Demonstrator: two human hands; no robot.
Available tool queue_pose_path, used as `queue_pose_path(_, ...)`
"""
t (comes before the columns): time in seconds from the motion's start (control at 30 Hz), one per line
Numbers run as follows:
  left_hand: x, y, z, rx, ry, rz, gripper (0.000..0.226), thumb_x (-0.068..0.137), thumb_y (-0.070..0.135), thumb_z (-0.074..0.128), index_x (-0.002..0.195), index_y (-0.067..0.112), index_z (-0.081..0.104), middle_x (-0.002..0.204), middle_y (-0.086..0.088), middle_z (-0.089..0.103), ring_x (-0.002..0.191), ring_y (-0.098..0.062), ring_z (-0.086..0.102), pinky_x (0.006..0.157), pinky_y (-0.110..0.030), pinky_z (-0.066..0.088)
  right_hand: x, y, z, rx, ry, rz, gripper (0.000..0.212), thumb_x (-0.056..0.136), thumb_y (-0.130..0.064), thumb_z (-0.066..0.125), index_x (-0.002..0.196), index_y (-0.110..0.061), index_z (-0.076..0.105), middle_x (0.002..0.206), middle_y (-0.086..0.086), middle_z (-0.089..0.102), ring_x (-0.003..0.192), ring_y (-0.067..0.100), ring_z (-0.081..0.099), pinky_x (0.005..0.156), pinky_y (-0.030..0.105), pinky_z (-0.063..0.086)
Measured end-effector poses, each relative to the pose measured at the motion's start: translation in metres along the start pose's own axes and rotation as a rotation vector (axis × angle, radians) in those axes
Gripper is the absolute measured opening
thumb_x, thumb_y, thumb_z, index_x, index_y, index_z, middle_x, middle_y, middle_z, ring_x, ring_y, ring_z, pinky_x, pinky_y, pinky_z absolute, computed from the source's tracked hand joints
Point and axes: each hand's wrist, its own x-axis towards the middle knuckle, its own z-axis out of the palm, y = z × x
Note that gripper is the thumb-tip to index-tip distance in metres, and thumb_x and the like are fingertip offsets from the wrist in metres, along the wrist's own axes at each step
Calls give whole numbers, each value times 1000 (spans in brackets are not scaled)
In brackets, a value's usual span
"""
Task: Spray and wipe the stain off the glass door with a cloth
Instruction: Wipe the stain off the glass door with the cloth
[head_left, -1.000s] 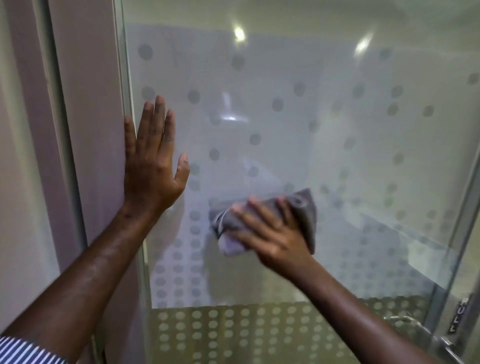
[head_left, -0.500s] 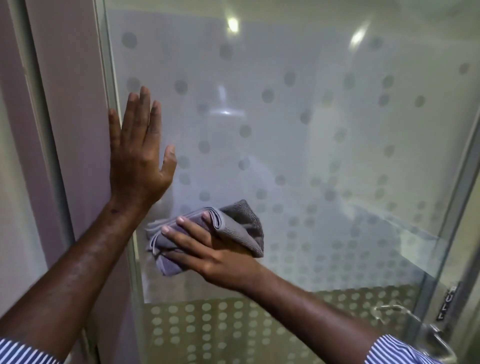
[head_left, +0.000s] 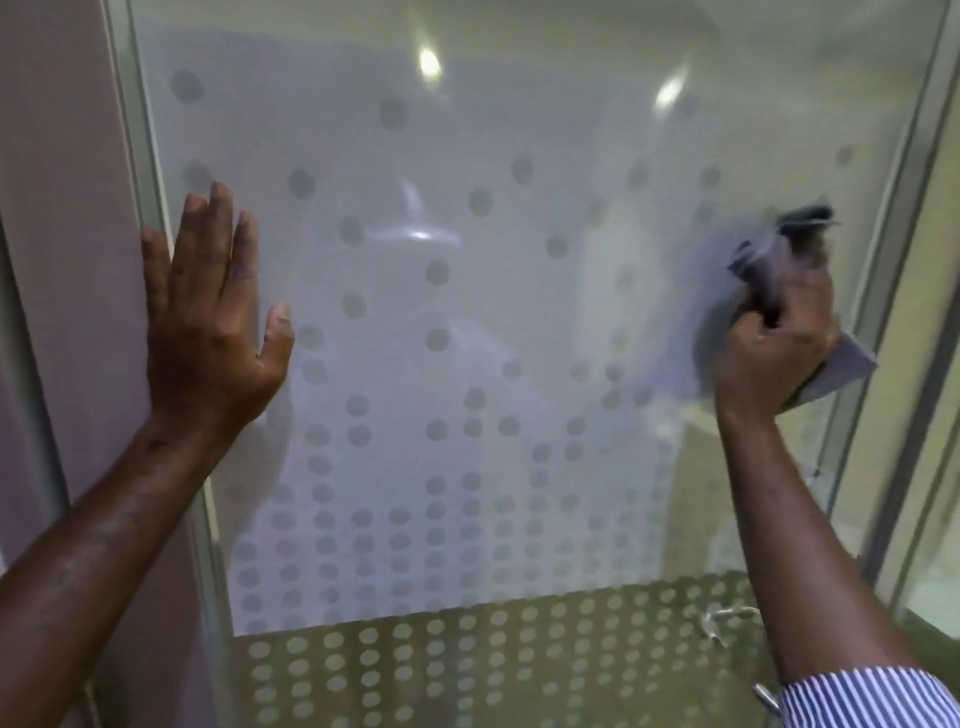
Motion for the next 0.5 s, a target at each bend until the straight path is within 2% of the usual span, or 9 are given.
queue_pose_path(0.1,0,1,1,6,-1,-8,70,96,24,47,158,3,24,168,-21,16,157,-35,13,127,-59,7,-7,9,-8,98,41,98,65,87,-8,50,143,-39,53,139,-3,64,123,27,64,100,50,52)
queue_pose_path(0.13,0,2,1,10,-2,-8,70,96,24,47,158,3,24,168,-21,16,157,-35,12,127,-59,7,-17,4,-7,104,45,114,59,90,-10,52,141,-38,55,138,1,65,122,29,64,102,52,51)
queue_pose_path(0.2,0,2,0,9,-1,-3,70,95,23,47,158,2,24,167,-21,16,157,-36,12,127,-59,7,-43,-5,-1,99,65,169,49,90,-12,56,137,-21,65,135,14,67,124,34,63,108,59,45)
queue_pose_path(0.27,0,2,1,11,-3,-1,70,96,23,47,158,2,23,167,-21,16,157,-36,12,127,-58,6,-77,-23,2,107,69,188,55,82,-8,53,135,-7,65,140,19,63,133,36,58,114,63,37)
queue_pose_path(0.37,0,1,2,22,7,-2,69,96,23,47,158,2,24,167,-22,17,157,-36,13,126,-59,7,-143,-60,3,125,-56,-53,64,73,-5,48,135,-5,63,145,21,57,136,39,54,114,67,33)
queue_pose_path(0.5,0,0,2,13,9,1,68,96,23,48,157,1,26,166,-22,19,156,-37,15,125,-62,11,-230,-108,-5,238,-489,-643,45,94,-9,52,135,-22,66,156,9,47,149,36,40,122,62,21)
